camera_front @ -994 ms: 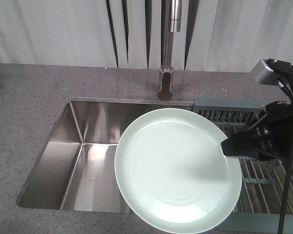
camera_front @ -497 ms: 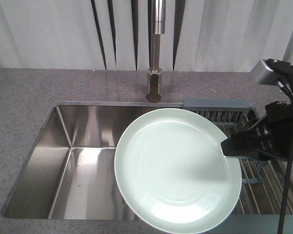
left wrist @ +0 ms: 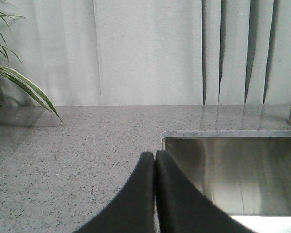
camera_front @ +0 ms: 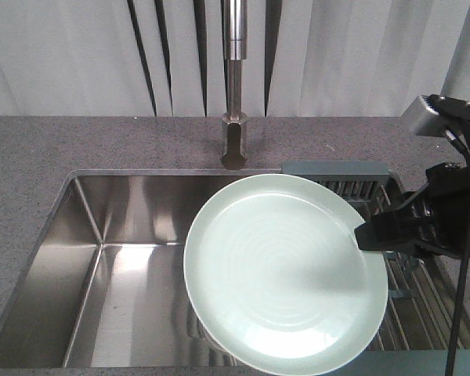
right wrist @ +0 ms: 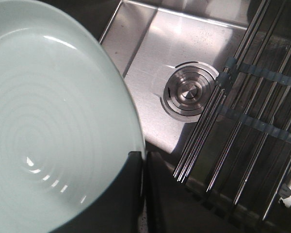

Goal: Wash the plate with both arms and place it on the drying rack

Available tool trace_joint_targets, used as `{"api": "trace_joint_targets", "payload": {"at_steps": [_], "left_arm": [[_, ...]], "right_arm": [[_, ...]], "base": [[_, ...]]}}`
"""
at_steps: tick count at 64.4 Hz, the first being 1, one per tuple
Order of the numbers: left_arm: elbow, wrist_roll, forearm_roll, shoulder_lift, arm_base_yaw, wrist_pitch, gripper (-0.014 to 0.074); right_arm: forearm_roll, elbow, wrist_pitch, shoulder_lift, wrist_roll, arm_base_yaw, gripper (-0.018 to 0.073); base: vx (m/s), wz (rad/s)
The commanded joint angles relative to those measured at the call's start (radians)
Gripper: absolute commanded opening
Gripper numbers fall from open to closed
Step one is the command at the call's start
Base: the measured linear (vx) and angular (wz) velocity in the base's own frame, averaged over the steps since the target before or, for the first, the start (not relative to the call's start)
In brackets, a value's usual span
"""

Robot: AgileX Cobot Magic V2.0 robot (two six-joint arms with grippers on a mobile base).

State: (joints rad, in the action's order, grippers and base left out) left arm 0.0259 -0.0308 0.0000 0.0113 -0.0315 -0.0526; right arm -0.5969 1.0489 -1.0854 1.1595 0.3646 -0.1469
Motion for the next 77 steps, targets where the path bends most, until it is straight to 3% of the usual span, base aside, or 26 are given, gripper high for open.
{"api": "trace_joint_targets", "payload": {"at_steps": [1,77], "left_arm": [[-0.032,-0.004,-0.009,0.014,0.002,0.074,-0.0006],[-0.032,-0.004,-0.009,0.014,0.002,0.074,-0.0006]], "right_arm": [[-0.043,0.025,0.028,-0.021,0.01,-0.001,-0.0004],[-0.043,0.025,0.028,-0.021,0.01,-0.001,-0.0004]], "base": [[0.02,-0.05],[0.01,-0.02]]}}
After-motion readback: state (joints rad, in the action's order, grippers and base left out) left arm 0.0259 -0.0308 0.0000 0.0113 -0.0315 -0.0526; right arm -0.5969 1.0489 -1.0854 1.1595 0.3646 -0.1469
